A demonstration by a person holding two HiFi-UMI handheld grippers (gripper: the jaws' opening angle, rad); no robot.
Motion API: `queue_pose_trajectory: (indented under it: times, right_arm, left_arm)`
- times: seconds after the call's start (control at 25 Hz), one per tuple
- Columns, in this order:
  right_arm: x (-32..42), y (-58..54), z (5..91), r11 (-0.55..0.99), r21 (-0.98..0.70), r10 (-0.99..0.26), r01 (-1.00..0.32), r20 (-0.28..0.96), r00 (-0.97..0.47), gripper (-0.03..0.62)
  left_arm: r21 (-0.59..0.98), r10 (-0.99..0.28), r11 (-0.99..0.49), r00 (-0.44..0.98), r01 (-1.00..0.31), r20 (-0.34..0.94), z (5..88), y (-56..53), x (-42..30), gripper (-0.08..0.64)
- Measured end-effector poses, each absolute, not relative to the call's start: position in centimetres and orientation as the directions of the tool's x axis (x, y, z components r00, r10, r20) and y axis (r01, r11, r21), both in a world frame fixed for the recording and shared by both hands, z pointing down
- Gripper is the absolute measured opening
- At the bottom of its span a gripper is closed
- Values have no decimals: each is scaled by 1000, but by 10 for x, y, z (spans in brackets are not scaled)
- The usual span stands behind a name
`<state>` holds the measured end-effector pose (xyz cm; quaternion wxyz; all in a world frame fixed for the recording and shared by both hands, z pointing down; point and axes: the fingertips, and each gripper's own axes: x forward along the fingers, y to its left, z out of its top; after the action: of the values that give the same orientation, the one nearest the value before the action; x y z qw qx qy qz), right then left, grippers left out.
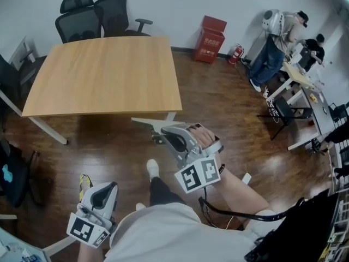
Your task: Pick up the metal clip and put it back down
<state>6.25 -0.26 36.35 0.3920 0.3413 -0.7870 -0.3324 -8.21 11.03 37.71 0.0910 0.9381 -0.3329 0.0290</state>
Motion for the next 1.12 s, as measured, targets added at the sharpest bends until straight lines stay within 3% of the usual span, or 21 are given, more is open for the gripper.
queue_pose_trajectory:
  times: [0.76, 1.12]
  right_arm:
    - [62, -226, 467, 611, 775, -729, -160, 472, -495, 6]
    - [61, -324, 586, 661, 745, -694, -90, 561, -451, 6]
  left_arm:
    - [161, -711, -671, 690, -724, 138, 381, -41, -75, 0]
    - [195, -766, -589, 618, -785, 176, 393, -82, -80, 0]
